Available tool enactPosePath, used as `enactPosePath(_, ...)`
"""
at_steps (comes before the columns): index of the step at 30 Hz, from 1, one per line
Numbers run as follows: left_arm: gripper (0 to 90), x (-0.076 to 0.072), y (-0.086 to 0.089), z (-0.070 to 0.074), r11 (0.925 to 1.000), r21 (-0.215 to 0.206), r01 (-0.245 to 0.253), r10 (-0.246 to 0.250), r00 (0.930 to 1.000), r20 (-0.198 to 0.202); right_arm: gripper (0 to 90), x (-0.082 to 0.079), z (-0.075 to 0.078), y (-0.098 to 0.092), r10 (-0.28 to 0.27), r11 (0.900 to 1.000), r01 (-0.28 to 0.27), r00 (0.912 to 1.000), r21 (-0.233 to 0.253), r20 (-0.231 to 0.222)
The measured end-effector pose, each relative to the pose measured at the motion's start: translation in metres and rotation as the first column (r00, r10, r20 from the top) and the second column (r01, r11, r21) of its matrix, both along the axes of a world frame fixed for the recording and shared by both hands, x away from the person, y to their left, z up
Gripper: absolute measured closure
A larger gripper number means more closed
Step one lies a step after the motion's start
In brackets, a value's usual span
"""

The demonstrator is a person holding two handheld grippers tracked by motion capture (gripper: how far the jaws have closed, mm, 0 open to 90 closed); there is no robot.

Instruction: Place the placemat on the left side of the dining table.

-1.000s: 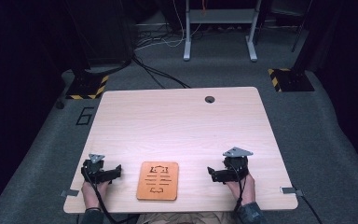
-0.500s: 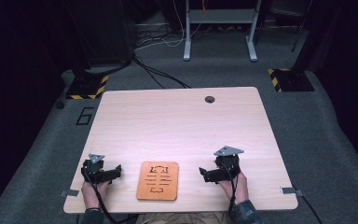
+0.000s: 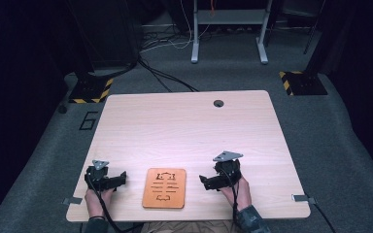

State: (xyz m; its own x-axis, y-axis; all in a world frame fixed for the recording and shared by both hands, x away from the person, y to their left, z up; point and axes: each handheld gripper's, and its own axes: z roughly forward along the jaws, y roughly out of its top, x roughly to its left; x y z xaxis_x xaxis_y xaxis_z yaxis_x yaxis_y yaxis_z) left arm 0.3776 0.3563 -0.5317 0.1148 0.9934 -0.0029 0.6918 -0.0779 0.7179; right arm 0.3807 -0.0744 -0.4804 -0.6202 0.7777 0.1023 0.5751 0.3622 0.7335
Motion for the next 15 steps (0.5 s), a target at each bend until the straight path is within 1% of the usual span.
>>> enactPosePath(2,1.1,0.0,0.0,0.0,1.0,-0.001,-0.004,0.004,1.0,0.001,0.0,0.001,-0.001,0.008,0.018,1.0,-0.018,0.9998,-0.003,-0.004)
enactPosePath(4,1.1,0.0,0.0,0.0,1.0,-0.001,-0.004,0.004,1.0,0.0,0.0,0.001,-0.001,0.01,0.019,1.0,-0.019,0.9998,-0.002,-0.011)
enactPosePath(5,1.1,0.0,0.0,0.0,1.0,0.0,-0.004,0.004,1.0,0.0,0.0,0.001,-0.001,0.013,0.027,1.0,-0.027,0.9996,0.001,-0.012)
enactPosePath(6,1.2,0.0,0.0,0.0,1.0,-0.001,-0.004,0.004,1.0,0.001,0.0,0.003,-0.003,0.019,0.039,0.999,-0.039,0.999,0.0,-0.022)
enactPosePath(7,1.2,0.0,0.0,0.0,1.0,0.0,-0.005,0.005,1.0,0.0,0.0,0.004,-0.004,0.021,0.047,0.999,-0.047,0.9987,-0.004,-0.021)
enactPosePath(8,1.3,0.0,0.0,0.0,1.0,-0.001,-0.005,0.005,1.0,0.0,0.0,0.005,-0.005,0.024,0.05,0.999,-0.05,0.9984,-0.007,-0.026)
enactPosePath(9,1.3,0.0,0.0,0.0,1.0,-0.002,-0.003,0.003,1.0,-0.003,0.0,0.005,-0.006,0.027,0.053,0.999,-0.054,0.9976,-0.004,-0.044)
enactPosePath(13,1.4,0.0,0.001,0.0,1.0,-0.002,-0.005,0.005,1.0,-0.005,0.0,0.011,-0.01,0.04,0.078,0.997,-0.079,0.9957,-0.019,-0.05)
enactPosePath(15,1.4,0.0,0.001,0.0,1.0,-0.003,-0.006,0.006,1.0,-0.004,0.0,0.011,-0.011,0.043,0.075,0.997,-0.076,0.9957,-0.02,-0.055)
